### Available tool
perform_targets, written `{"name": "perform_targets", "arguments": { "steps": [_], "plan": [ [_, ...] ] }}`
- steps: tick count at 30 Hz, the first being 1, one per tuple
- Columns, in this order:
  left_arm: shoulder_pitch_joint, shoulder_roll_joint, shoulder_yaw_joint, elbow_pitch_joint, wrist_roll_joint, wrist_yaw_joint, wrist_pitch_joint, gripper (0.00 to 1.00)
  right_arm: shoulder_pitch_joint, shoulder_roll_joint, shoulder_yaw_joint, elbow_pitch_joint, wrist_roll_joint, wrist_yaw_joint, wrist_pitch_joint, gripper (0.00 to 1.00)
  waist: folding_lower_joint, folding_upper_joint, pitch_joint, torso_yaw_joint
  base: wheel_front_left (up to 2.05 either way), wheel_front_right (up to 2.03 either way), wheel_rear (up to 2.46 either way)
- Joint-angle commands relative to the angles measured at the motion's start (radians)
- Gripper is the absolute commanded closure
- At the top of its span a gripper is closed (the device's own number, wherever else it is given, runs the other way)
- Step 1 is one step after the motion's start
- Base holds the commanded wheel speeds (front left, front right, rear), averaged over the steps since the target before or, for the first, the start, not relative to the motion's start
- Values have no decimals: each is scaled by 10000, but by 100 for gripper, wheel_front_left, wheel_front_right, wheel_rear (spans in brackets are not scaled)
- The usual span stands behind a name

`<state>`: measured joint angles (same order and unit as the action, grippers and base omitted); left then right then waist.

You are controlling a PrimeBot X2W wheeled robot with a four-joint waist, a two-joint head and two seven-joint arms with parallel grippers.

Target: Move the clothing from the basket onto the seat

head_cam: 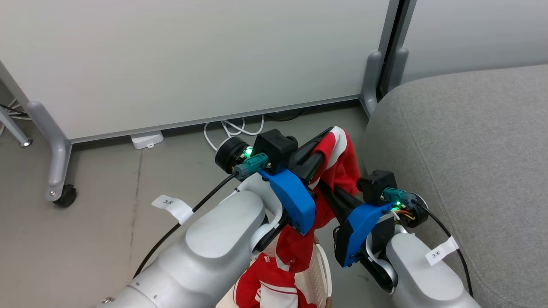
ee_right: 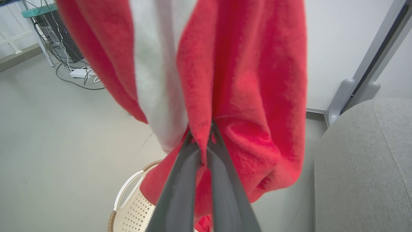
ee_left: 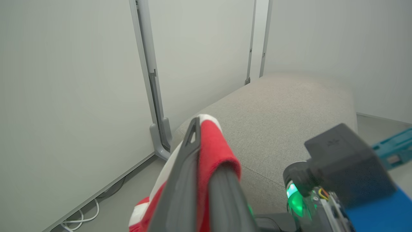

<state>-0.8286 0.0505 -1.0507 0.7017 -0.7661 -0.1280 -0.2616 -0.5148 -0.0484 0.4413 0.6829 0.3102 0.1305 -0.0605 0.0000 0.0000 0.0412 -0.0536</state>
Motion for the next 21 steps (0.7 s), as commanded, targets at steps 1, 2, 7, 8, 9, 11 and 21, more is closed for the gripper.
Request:
{"name": "perform_targets", "arguments": {
  "steps": [1,2,7,8,9,11,21],
  "plan": [
    [-188,0,9,39,-46,58,-50,100,-212,-36,62,145,119,5,-128,100,0,0,4,-21,0,0,0],
    [-178,-2,14,49,-44,56,-50,100,-232,-36,87,195,128,5,-142,100,0,0,5,-29,0,0,0],
    [-189,0,-12,106,-56,41,-49,100,-331,-36,153,392,180,5,-290,100,0,0,17,-54,0,0,0],
    [-199,0,-16,116,-55,41,-50,100,-354,-36,165,422,198,5,-311,100,0,0,20,-57,0,0,0],
    [-208,0,-17,125,-53,46,-50,100,-372,-36,173,450,211,5,-333,100,0,0,25,-60,0,0,0],
    [-218,0,-13,148,-39,50,-50,100,-391,-36,189,502,238,5,-393,100,0,0,36,-61,0,0,0],
    [-51,0,56,304,172,85,-41,0,-530,-36,43,685,295,5,-587,100,0,0,74,-64,0,0,0]
  ]
}}
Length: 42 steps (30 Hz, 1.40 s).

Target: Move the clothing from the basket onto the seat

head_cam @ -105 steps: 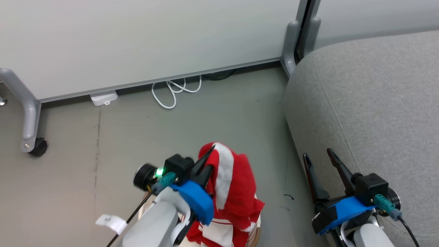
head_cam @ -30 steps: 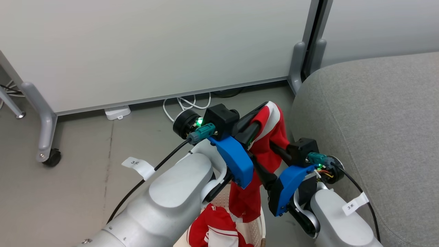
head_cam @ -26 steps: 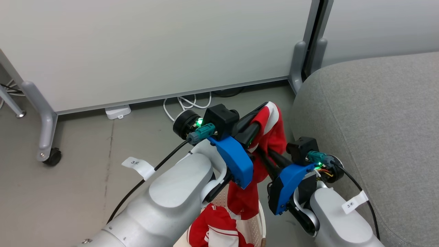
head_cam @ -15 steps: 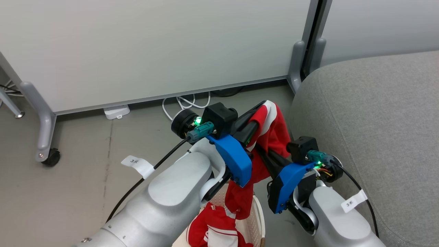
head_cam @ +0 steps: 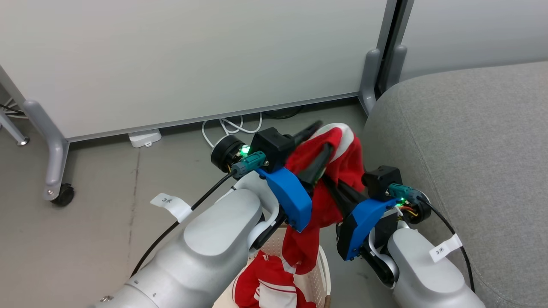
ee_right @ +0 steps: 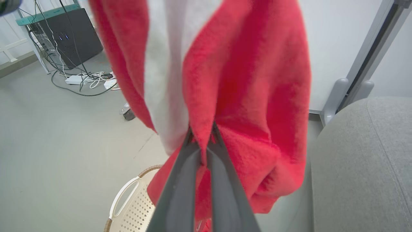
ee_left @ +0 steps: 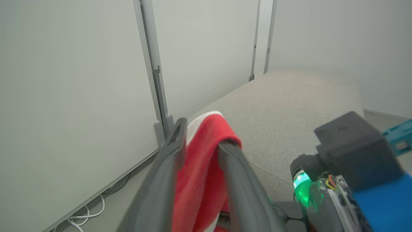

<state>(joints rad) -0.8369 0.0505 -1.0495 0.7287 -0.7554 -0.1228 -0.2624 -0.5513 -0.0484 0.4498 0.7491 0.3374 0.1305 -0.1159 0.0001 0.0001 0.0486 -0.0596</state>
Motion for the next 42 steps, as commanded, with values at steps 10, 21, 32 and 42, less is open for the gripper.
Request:
{"name": "perform_targets", "arguments": {
  "steps": [10,21,32,42],
  "plan": [
    [471,181,548,-73,363,14,-32,0,-227,-34,-262,122,-134,5,-165,100,-1,-1,48,-29,0,0,0],
    [2481,1260,2263,-1972,1558,341,-32,0,-52,-34,-581,-41,-414,5,-216,100,-1,-1,156,-148,0,0,0],
    [5271,1988,4087,-3869,2865,604,-32,0,261,-33,-987,-398,-846,5,-193,100,-1,-1,157,-390,0,0,0],
    [7399,1667,6144,-5111,3655,436,-32,0,793,-34,-1547,-1007,-1285,5,34,100,-1,-1,24,-882,0,0,0]
  ]
}}
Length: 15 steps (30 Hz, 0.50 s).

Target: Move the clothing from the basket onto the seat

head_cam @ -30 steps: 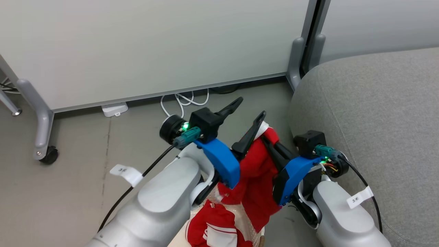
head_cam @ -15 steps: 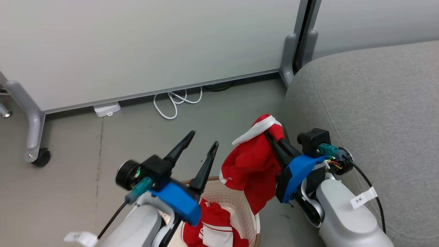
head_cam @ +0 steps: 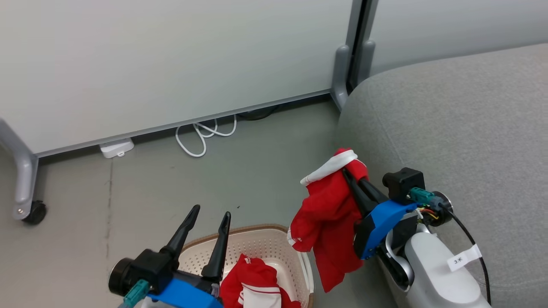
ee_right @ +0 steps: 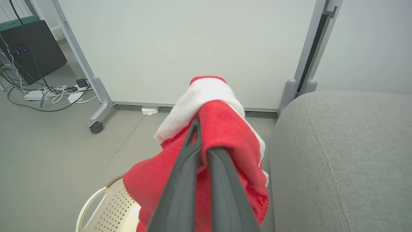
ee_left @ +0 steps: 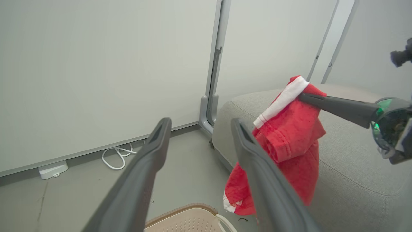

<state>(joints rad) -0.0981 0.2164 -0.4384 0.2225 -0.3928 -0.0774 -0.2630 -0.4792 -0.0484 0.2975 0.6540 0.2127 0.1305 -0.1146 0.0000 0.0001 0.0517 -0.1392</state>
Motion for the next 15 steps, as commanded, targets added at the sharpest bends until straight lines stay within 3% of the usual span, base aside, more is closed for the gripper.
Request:
{"name": "perform_targets", "arguments": {
  "steps": [1,15],
  "plan": [
    [107,-40,142,-162,147,-76,-26,0,104,-33,-89,-126,-95,5,66,100,0,-1,1,-154,0,0,0],
    [603,-419,1104,-256,1051,-445,-27,0,435,-30,-390,-1053,-182,5,342,100,0,-1,255,-1706,0,0,0]
  ]
}}
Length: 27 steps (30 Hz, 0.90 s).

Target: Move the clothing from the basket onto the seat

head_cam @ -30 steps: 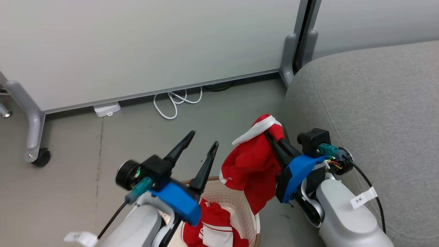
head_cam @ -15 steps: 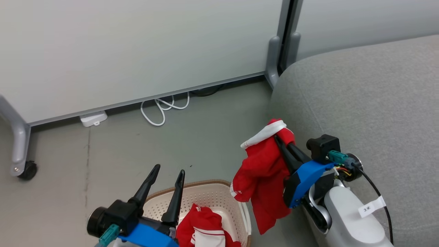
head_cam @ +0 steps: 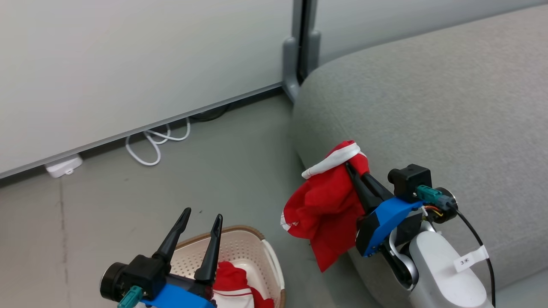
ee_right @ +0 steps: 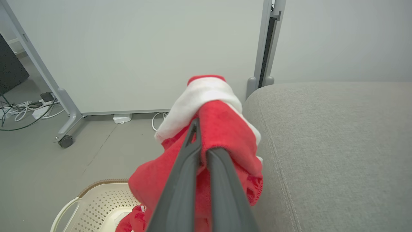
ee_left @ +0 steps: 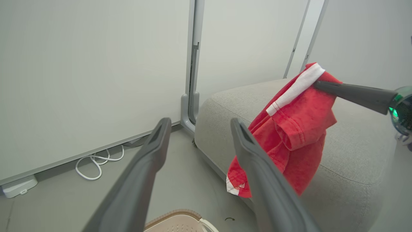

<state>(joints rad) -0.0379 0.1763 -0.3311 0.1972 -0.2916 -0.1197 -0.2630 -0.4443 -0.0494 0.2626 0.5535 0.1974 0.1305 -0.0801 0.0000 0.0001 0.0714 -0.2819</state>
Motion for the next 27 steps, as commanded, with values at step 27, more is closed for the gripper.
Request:
{"name": "perform_targets", "arguments": {
  "steps": [27],
  "plan": [
    [-54,-32,375,4,352,-107,-27,0,734,-16,-351,-801,202,5,70,100,0,-1,316,-2144,0,0,0]
  ]
}}
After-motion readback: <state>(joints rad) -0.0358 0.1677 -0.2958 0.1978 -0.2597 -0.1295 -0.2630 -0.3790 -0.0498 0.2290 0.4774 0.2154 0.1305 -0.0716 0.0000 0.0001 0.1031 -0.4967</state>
